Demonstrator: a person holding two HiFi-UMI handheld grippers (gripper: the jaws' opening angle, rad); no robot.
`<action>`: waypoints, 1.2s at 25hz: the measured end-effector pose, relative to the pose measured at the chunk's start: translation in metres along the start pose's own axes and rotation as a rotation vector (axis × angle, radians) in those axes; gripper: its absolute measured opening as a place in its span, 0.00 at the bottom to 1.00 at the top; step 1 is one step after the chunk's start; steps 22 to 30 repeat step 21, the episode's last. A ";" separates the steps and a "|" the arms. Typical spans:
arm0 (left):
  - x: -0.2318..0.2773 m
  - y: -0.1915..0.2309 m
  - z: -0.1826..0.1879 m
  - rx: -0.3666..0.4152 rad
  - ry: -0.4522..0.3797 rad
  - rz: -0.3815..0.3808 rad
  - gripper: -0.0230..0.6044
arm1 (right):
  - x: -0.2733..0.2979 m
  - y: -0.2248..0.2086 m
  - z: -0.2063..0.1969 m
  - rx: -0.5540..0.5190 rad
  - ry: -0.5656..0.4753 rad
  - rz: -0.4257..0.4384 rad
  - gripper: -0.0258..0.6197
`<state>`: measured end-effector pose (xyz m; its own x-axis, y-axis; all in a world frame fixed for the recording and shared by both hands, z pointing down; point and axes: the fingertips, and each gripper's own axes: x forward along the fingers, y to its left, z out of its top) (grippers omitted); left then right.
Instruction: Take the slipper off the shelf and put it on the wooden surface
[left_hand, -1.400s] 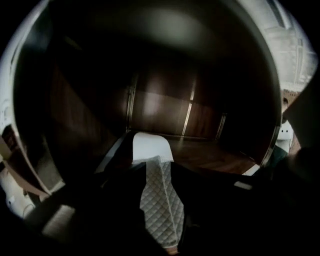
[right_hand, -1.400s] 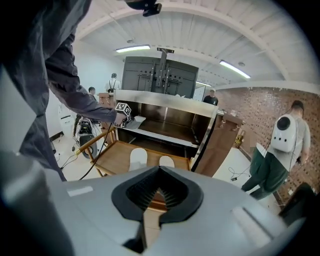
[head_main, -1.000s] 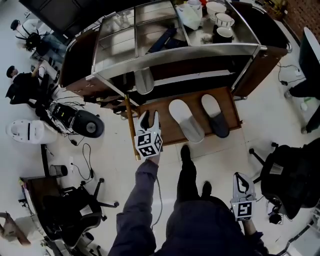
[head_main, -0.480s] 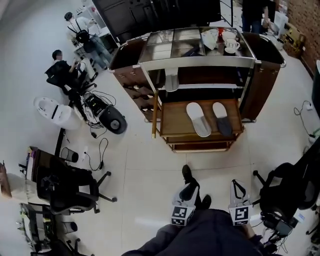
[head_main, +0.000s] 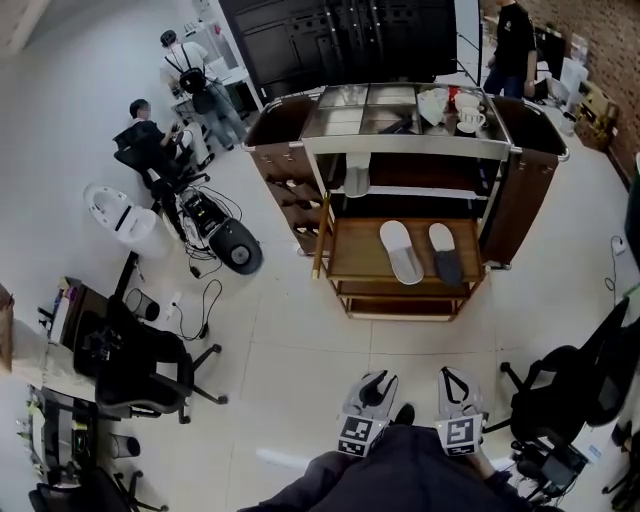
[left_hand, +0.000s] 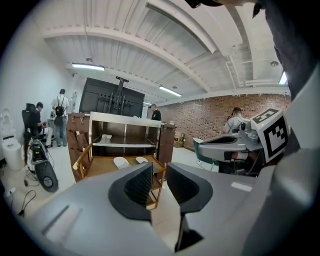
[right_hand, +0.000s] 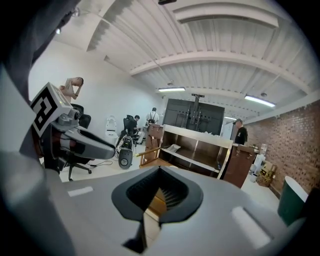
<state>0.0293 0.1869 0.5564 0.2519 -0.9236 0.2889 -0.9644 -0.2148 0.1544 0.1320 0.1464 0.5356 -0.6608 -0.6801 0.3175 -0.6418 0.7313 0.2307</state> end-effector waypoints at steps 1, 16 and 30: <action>-0.003 0.001 -0.002 -0.006 0.005 0.001 0.20 | -0.003 0.002 0.001 0.004 -0.005 0.001 0.04; 0.013 -0.027 -0.011 0.059 0.078 -0.092 0.18 | -0.024 -0.015 -0.027 0.043 0.008 -0.049 0.04; 0.023 -0.040 -0.010 0.071 0.084 -0.122 0.17 | -0.031 -0.027 -0.029 0.050 0.013 -0.071 0.04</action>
